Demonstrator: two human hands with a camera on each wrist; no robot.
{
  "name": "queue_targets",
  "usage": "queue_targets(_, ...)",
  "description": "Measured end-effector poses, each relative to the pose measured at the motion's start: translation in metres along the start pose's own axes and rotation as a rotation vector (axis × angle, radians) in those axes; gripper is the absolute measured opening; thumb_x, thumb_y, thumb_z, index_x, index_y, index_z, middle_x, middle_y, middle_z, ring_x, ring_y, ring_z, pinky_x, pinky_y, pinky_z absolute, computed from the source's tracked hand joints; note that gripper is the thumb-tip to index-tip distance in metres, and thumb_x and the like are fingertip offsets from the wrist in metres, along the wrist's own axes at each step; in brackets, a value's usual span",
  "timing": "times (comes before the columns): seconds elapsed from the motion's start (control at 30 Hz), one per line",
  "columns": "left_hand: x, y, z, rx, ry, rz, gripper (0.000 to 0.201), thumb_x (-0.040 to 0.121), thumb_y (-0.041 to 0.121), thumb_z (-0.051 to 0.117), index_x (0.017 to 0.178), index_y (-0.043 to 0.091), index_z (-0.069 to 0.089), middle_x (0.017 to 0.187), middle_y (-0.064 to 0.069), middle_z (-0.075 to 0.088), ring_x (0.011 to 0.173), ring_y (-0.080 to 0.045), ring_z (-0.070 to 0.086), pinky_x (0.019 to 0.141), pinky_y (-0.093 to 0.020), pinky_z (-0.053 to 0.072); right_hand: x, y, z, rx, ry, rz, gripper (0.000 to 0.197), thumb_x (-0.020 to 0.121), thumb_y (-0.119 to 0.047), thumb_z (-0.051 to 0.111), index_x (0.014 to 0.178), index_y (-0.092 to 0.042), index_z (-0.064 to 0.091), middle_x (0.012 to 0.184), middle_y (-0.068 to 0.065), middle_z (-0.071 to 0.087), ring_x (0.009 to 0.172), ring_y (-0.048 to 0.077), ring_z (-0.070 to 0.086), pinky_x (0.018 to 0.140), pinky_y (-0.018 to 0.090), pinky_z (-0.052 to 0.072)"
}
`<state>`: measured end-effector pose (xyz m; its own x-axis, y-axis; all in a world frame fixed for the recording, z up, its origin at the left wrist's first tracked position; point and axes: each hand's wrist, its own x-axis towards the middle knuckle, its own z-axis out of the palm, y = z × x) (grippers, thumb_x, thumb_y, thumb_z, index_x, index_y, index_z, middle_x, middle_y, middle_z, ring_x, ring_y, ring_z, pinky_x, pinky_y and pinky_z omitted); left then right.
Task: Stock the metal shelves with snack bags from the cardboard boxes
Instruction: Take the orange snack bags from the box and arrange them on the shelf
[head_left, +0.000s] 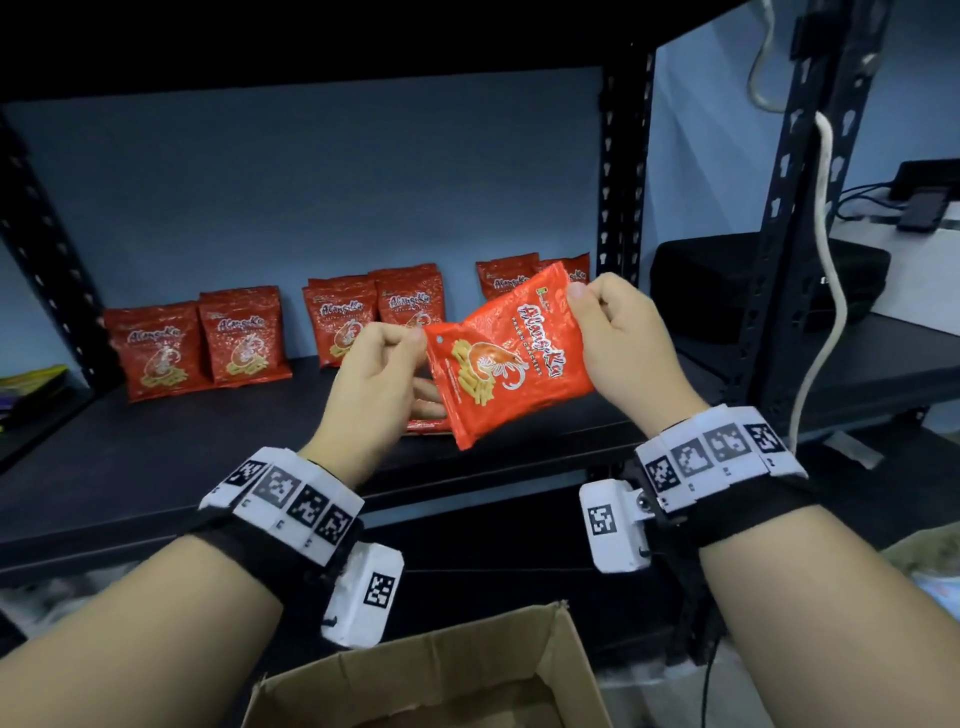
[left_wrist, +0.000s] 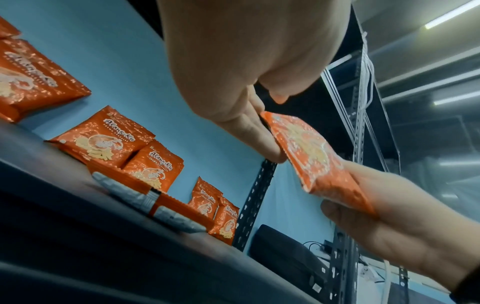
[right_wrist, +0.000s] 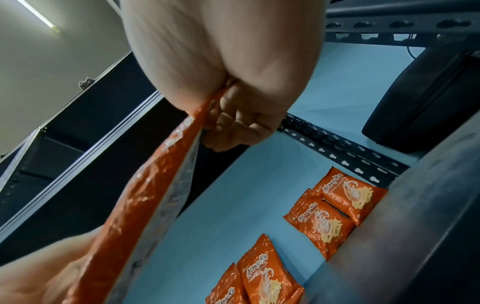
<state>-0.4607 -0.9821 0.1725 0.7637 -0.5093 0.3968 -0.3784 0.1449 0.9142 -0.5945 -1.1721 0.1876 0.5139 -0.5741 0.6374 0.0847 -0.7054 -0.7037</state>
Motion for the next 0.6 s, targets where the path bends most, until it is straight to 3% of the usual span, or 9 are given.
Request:
queue_targets(0.07, -0.001, -0.001, -0.003, -0.009, -0.031, 0.006, 0.010, 0.103, 0.024, 0.062, 0.104, 0.016, 0.056, 0.077, -0.005, 0.069, 0.066, -0.022, 0.069, 0.063, -0.039, 0.059, -0.002, -0.003, 0.000, 0.049, -0.028, 0.026, 0.040, 0.107, -0.039, 0.048, 0.092, -0.004, 0.057, 0.086, 0.017, 0.064, 0.072, 0.024, 0.057, 0.071, 0.041, 0.051)
queue_targets(0.13, -0.002, -0.002, -0.006, -0.033, -0.055, -0.019, 0.024, 0.100, 0.020, 0.067, 0.120, 0.011, 0.058, 0.083, -0.009, 0.073, 0.075, -0.024, 0.072, 0.068, -0.040, 0.061, -0.006, -0.005, 0.001, 0.093, -0.072, 0.050, 0.041, 0.106, -0.043, 0.051, 0.095, -0.004, 0.061, 0.093, 0.022, 0.068, 0.082, 0.035, 0.064, 0.077, 0.047, 0.054)
queue_targets(0.17, -0.003, -0.002, -0.008, -0.038, -0.071, -0.034, 0.024, 0.100, 0.021, 0.066, 0.120, 0.009, 0.061, 0.087, -0.011, 0.075, 0.079, -0.025, 0.074, 0.070, -0.040, 0.062, -0.007, -0.005, 0.002, 0.101, -0.088, 0.052, 0.042, 0.105, -0.044, 0.052, 0.095, -0.004, 0.061, 0.092, 0.023, 0.068, 0.083, 0.037, 0.065, 0.077, 0.048, 0.056)
queue_targets(0.27, -0.007, -0.001, -0.013, -0.017, -0.075, -0.054, 0.022, 0.102, 0.026, 0.062, 0.089, 0.009, 0.067, 0.088, -0.011, 0.076, 0.079, -0.026, 0.074, 0.069, -0.037, 0.061, -0.008, -0.004, 0.001, 0.144, -0.099, 0.054, 0.037, 0.104, -0.037, 0.057, 0.087, -0.005, 0.059, 0.083, 0.016, 0.069, 0.071, 0.029, 0.064, 0.074, 0.046, 0.056)
queue_targets(0.37, -0.009, 0.001, -0.018, -0.043, -0.067, -0.040, 0.031, 0.103, 0.024, 0.062, 0.072, 0.019, 0.062, 0.085, -0.009, 0.073, 0.082, -0.029, 0.073, 0.068, -0.038, 0.060, -0.008, 0.002, 0.002, 0.181, -0.081, 0.086, 0.035, 0.103, -0.035, 0.059, 0.081, -0.008, 0.057, 0.083, 0.013, 0.067, 0.078, 0.030, 0.066, 0.080, 0.052, 0.058)
queue_targets(0.5, -0.011, 0.005, -0.018, -0.072, -0.018, -0.016, 0.034, 0.104, 0.019, 0.059, 0.070, 0.019, 0.057, 0.075, 0.000, 0.069, 0.074, -0.019, 0.071, 0.061, -0.029, 0.057, -0.014, 0.005, 0.014, 0.185, -0.026, 0.092, 0.035, 0.104, -0.038, 0.056, 0.076, -0.017, 0.054, 0.083, 0.010, 0.063, 0.082, 0.031, 0.064, 0.081, 0.057, 0.056)
queue_targets(0.6, -0.010, 0.003, -0.018, -0.061, -0.027, -0.026, 0.034, 0.103, 0.020, 0.060, 0.069, 0.020, 0.058, 0.079, -0.006, 0.070, 0.076, -0.023, 0.071, 0.063, -0.032, 0.058, -0.013, 0.003, 0.016, 0.154, 0.004, 0.068, 0.035, 0.104, -0.040, 0.055, 0.079, -0.016, 0.056, 0.084, 0.009, 0.067, 0.083, 0.030, 0.066, 0.079, 0.056, 0.057)
